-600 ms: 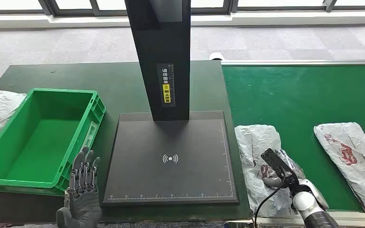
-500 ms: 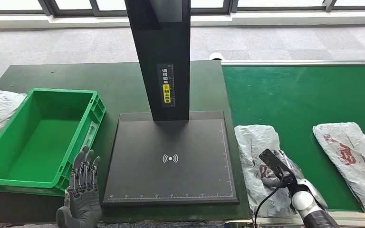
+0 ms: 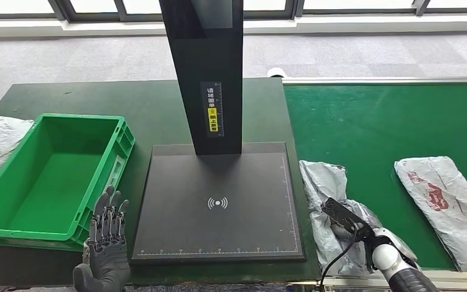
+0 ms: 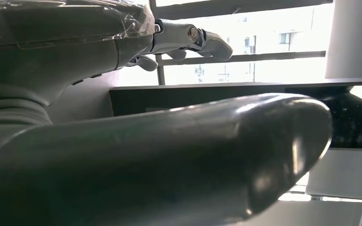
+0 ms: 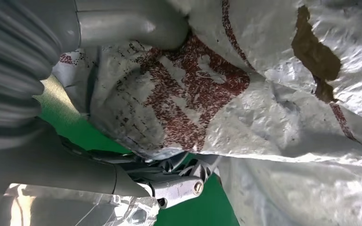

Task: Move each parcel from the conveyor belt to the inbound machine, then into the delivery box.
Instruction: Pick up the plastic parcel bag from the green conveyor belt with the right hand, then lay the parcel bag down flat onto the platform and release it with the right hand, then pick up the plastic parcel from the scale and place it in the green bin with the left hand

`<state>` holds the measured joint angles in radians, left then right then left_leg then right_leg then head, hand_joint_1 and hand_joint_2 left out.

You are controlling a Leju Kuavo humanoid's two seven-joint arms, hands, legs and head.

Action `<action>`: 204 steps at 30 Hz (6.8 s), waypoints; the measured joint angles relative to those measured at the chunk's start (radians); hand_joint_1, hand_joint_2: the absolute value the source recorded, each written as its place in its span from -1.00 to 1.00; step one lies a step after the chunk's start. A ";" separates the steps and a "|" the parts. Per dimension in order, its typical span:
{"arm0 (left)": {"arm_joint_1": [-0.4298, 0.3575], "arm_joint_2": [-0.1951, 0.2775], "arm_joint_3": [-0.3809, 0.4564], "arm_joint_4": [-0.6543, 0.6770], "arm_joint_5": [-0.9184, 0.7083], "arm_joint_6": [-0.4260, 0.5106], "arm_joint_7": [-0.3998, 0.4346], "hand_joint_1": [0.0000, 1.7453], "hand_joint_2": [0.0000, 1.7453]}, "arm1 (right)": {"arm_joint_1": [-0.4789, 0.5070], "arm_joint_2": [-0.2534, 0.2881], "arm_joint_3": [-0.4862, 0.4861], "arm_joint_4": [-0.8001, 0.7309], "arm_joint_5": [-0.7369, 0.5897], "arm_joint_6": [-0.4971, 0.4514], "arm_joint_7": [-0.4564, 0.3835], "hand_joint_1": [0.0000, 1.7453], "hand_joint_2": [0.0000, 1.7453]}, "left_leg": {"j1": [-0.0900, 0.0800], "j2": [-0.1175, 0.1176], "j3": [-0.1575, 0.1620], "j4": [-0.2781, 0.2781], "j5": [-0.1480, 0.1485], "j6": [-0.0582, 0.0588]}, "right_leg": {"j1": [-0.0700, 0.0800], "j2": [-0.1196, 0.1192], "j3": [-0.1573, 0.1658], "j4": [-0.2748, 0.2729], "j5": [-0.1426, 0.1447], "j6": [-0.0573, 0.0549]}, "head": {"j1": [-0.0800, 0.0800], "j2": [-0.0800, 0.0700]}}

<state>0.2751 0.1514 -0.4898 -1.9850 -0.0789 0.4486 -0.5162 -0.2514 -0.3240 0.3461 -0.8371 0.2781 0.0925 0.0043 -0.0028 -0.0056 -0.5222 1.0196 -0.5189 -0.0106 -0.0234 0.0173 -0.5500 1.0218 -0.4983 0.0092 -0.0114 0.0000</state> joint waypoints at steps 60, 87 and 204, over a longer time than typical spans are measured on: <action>-0.042 -0.025 0.000 0.038 0.037 -0.038 -0.056 -1.00 -1.00 | 0.366 0.063 -0.060 -0.906 0.115 -0.585 -0.363 1.00 1.00 | 0.000 -0.001 -0.011 0.000 -0.001 0.000 | 0.000 -0.001 -0.002 0.000 -0.001 0.000 | 0.000 0.000; -0.068 -0.052 -0.018 0.066 0.006 0.039 -0.045 -1.00 -1.00 | 0.123 0.326 0.111 -0.362 0.138 -0.399 -0.275 1.00 1.00 | 0.001 -0.002 -0.004 0.000 0.003 -0.002 | 0.000 -0.001 -0.003 0.001 0.001 -0.001 | 0.000 0.000; -0.658 -0.340 -0.312 0.821 -0.624 -0.401 0.301 -1.00 1.00 | 0.165 0.206 0.380 -1.188 -0.139 -0.667 -0.540 -1.00 1.00 | 0.000 -0.001 -0.007 0.002 0.007 0.000 | -0.001 0.000 -0.006 0.000 0.007 0.001 | 0.000 0.000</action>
<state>-0.3826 -0.1888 -0.8018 -1.1645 -0.7028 0.0475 -0.2149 -0.0866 -0.1182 0.7263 -2.0251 0.1389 -0.5740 -0.5360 -0.0031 -0.0062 -0.5295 1.0216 -0.5121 -0.0102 -0.0242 0.0170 -0.5562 1.0220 -0.4915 0.0105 -0.0114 0.0000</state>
